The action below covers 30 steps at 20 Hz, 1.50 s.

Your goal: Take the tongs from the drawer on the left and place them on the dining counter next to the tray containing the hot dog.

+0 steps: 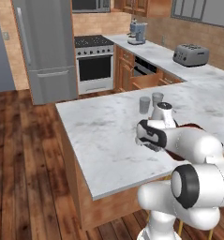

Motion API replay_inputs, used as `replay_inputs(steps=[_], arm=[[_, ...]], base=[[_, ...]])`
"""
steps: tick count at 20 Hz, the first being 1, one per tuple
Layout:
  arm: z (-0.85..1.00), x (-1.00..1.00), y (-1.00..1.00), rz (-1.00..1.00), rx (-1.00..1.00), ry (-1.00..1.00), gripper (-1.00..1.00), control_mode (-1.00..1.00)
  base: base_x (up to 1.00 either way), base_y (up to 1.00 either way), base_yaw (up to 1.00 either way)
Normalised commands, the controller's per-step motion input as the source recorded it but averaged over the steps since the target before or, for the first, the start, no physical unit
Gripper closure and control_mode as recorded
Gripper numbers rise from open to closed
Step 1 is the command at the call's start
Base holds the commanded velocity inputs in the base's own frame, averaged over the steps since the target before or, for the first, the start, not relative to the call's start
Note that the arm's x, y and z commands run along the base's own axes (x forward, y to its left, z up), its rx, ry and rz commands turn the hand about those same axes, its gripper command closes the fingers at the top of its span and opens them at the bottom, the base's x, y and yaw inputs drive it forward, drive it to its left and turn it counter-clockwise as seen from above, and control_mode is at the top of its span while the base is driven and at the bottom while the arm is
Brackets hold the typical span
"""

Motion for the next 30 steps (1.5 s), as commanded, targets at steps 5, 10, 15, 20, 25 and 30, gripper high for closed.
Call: replay_inputs(steps=[5, 10, 15, 20, 25, 30], arm=[[-0.3, 0.0, -0.01, 0.0, -0.08, 0.0, 1.0, -1.0], [-0.32, 0.0, -0.12, 0.0, -0.06, 0.0, 1.0, -1.0], [-0.23, 0.0, -0.35, 0.0, 0.0, 0.0, 1.0, -1.0], [-0.34, -0.2, -0.4, 0.0, 0.0, 0.0, 1.0, -1.0], [-0.34, -0.17, -0.03, -0.01, 0.0, 0.0, 1.0, -1.0], [-0.2, -0.4, 0.0, 0.0, 0.0, 0.0, 1.0, -1.0]], base=[[0.0, 0.0, 0.0], [0.0, 0.0, 0.0], [0.0, 0.0, 0.0], [0.0, 0.0, 0.0], [0.0, 0.0, 0.0], [0.0, 0.0, 0.0]])
